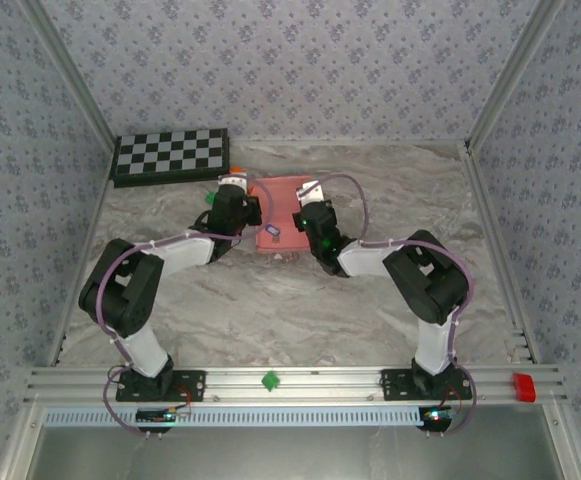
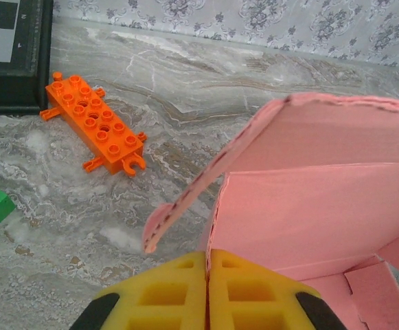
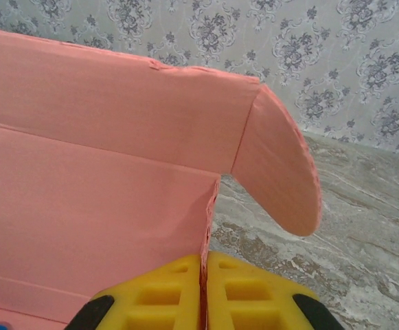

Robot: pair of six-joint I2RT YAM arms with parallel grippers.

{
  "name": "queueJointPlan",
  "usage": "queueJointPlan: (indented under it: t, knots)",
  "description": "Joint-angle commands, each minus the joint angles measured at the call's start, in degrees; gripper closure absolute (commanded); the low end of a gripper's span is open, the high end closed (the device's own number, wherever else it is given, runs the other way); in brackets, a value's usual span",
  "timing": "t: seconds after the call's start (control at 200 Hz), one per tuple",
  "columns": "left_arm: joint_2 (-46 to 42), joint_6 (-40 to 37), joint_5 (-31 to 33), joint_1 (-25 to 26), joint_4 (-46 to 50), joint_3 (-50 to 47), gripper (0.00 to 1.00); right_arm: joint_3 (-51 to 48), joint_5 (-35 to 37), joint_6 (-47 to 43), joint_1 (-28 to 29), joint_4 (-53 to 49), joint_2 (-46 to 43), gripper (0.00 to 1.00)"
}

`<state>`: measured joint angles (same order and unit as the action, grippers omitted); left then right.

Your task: Fold the paper box

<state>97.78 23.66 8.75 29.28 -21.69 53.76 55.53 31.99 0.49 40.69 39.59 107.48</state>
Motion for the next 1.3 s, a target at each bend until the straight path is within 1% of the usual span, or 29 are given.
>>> queueJointPlan:
  t: [0.0, 0.215, 0.675, 0.98, 1.294]
  knots:
    - [-2.4, 1.0, -0.3, 1.2, -2.4, -0.5, 0.91, -0.9, 1.4, -0.9, 1.3, 2.4, 0.8, 0.9]
    - [-3.7, 1.7, -0.1, 1.4, -2.9, -2.8, 0.89, -2.2, 3.0, -1.4, 2.3, 2.9, 0.7, 0.88]
    - [-5.7, 3.2, -0.1, 1.7, -3.1, -6.2, 0.89, -4.4, 6.2, -2.1, 4.1, 3.7, 0.1, 0.88]
    - [-6.1, 4.5, -1.5, 2.1, -2.6, -7.1, 0.88, -5.7, 7.3, -1.9, 5.3, 3.8, -0.4, 0.87]
    - [-6.4, 6.6, -3.3, 2.4, -4.0, -8.7, 0.87, -6.8, 7.8, -1.1, 6.3, 3.5, -1.0, 0.88]
